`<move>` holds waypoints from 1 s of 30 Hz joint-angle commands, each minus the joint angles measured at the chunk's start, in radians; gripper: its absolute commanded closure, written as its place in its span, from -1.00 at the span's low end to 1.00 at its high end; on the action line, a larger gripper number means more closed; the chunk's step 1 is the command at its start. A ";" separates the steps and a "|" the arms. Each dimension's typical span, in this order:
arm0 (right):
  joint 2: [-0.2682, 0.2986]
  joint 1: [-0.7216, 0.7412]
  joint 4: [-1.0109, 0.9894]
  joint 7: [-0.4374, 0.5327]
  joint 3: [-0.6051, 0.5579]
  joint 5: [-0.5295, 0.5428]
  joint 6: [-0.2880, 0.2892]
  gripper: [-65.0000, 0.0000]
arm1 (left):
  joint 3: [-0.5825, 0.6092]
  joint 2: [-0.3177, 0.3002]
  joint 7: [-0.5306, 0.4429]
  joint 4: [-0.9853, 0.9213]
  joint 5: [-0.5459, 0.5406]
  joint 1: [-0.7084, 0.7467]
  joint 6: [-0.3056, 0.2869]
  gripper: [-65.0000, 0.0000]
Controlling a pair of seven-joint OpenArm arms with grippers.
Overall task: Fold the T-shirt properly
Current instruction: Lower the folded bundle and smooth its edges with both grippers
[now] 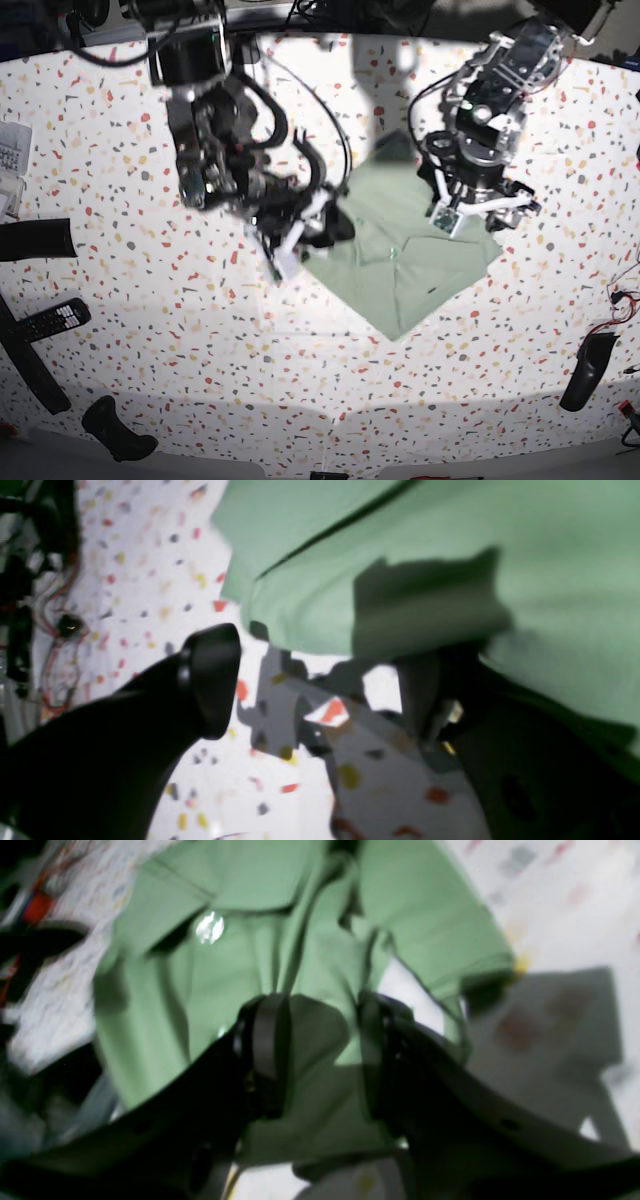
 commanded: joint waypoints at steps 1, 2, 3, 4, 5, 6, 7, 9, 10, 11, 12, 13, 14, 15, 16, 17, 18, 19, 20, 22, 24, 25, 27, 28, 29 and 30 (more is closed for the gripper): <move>0.010 -0.025 0.048 -0.047 -0.003 0.006 0.008 0.30 | -0.005 -0.013 0.017 0.006 0.016 -0.012 0.005 -0.39; 0.013 -0.055 0.092 -0.061 -0.003 0.025 0.008 0.30 | -0.005 -0.017 0.017 0.006 0.016 -0.019 0.005 -0.39; 0.014 -0.084 0.134 -0.068 -0.003 0.039 0.008 0.30 | -0.005 -0.020 0.016 0.006 0.016 -0.026 0.005 -0.39; 0.014 -0.111 0.170 -0.071 -0.003 0.055 0.008 0.30 | -0.005 -0.019 0.016 0.006 0.015 -0.037 0.005 -0.39; 0.013 -0.137 0.203 -0.071 -0.003 0.066 0.008 0.30 | -0.005 -0.019 0.014 0.006 0.015 -0.049 0.005 -0.39; 0.011 -0.159 0.231 -0.072 -0.005 0.076 0.008 0.30 | -0.005 -0.019 0.013 0.006 0.015 -0.063 0.005 -0.39; 0.011 -0.178 0.254 -0.072 -0.009 0.082 0.008 0.30 | -0.005 -0.019 0.013 0.006 0.014 -0.077 0.005 -0.39; 0.011 -0.206 0.289 -0.072 -0.026 0.099 0.008 0.30 | -0.005 -0.019 0.016 0.006 0.009 -0.105 0.005 -0.39; 0.011 -0.215 0.300 -0.077 -0.036 0.106 0.008 0.30 | -0.005 -0.019 0.018 0.006 0.006 -0.120 0.005 -0.39; 0.011 -0.220 0.308 -0.085 -0.050 0.110 0.008 0.30 | -0.005 -0.019 0.018 0.006 0.004 -0.130 0.005 -0.39; 0.011 -0.222 0.312 -0.091 -0.065 0.110 0.008 0.30 | -0.005 -0.019 0.020 0.006 0.002 -0.139 0.005 -0.39; 0.011 -0.223 0.312 -0.093 -0.080 0.108 0.008 0.30 | -0.005 -0.019 0.021 0.006 -0.005 -0.148 0.005 -0.39; 0.011 -0.223 0.312 -0.092 -0.091 0.108 0.008 0.30 | -0.005 -0.020 0.026 0.006 -0.011 -0.153 0.005 -0.39; 0.011 -0.222 0.312 -0.092 -0.097 0.108 0.008 0.30 | -0.005 -0.020 0.028 0.006 -0.010 -0.155 0.004 -0.39; 0.011 -0.220 0.312 -0.090 -0.098 0.109 0.008 0.30 | -0.005 -0.021 0.029 0.006 -0.008 -0.155 0.005 -0.39; 0.011 -0.220 0.314 -0.091 -0.098 0.108 0.008 0.30 | -0.005 -0.023 0.029 0.007 -0.002 -0.155 0.009 -0.39; 0.012 -0.220 0.323 -0.092 -0.098 0.105 0.008 0.30 | -0.005 -0.023 0.034 0.007 0.004 -0.155 0.024 -0.39; 0.011 -0.221 0.336 -0.093 -0.098 0.095 0.008 0.30 | -0.005 -0.025 0.044 0.007 0.017 -0.155 0.058 -0.39; 0.011 -0.220 0.351 -0.092 -0.098 0.081 0.008 0.30 | -0.006 -0.026 0.048 0.008 0.019 -0.156 0.072 -0.39; 0.011 -0.220 0.390 -0.092 -0.097 0.070 0.008 0.30 | -0.007 -0.028 0.047 0.009 0.015 -0.155 0.073 -0.39; 0.011 -0.221 0.434 -0.092 -0.090 0.071 0.008 0.30 | -0.007 -0.028 0.042 0.010 0.002 -0.155 0.077 -0.39; 0.011 -0.220 0.454 -0.093 -0.085 0.071 0.008 0.30 | -0.014 -0.027 0.037 0.011 -0.006 -0.155 0.084 -0.39; 0.011 -0.221 0.487 -0.092 -0.071 0.071 0.008 0.30 | -0.064 -0.008 0.032 0.013 -0.011 -0.152 0.092 -0.39; 0.011 -0.221 0.500 -0.092 -0.062 0.071 0.008 0.30 | -0.104 0.006 0.028 0.013 -0.014 -0.152 0.092 -0.39; 0.011 -0.223 0.510 -0.092 -0.050 0.071 0.008 0.30 | -0.151 0.018 0.021 0.014 -0.029 -0.153 0.092 -0.39; 0.011 -0.224 0.518 -0.092 -0.036 0.071 0.008 0.30 | -0.203 0.029 0.016 0.016 -0.055 -0.154 0.091 -0.39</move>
